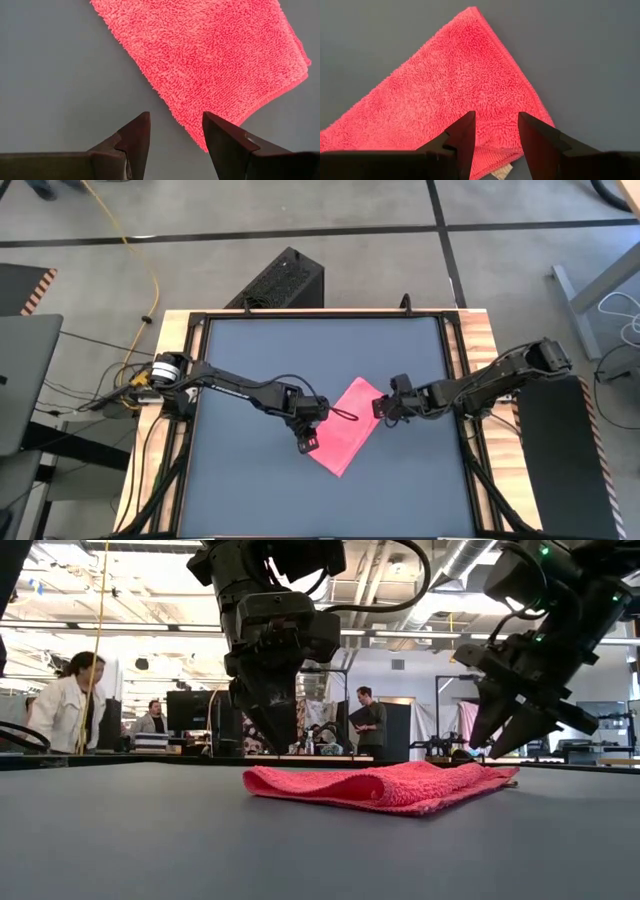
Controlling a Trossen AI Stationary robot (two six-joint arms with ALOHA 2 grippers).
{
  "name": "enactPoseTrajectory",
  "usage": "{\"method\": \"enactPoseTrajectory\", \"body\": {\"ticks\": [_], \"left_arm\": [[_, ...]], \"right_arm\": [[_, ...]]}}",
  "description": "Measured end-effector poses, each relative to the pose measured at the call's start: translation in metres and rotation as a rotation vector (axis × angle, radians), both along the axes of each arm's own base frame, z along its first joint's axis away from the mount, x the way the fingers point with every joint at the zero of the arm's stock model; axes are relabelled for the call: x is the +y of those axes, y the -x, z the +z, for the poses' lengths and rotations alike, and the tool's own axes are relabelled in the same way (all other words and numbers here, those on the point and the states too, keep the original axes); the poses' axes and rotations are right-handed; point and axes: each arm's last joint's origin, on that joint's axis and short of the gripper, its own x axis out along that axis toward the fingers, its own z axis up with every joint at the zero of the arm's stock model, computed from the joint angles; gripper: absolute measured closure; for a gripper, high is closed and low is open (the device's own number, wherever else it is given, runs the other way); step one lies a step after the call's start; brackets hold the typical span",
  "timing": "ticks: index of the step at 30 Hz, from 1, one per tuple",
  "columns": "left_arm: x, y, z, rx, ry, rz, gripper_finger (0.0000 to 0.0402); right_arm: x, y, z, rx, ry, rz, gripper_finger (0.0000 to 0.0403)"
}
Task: Roll towel
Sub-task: Adjust the pink towel
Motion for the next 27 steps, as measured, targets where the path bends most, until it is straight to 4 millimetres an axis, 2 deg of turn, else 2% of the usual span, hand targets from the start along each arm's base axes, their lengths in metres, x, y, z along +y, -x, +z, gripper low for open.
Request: {"method": "enactPoseTrajectory", "body": {"ticks": [16, 23, 27], "left_arm": [[0.001, 0.000, 0.000, 0.000, 0.001, 0.005, 0.0232], [0.001, 0.000, 0.000, -0.004, 0.000, 0.003, 0.0232], [0.001, 0.000, 0.000, 0.002, 0.000, 0.003, 0.0232]], "right_arm": [[-0.001, 0.000, -0.001, 0.003, 0.024, -0.014, 0.0228], [0.005, -0.009, -0.023, 0.067, -0.005, -0.004, 0.0228], [0.006, -0.012, -0.028, 0.080, -0.001, -0.004, 0.0228]]}}
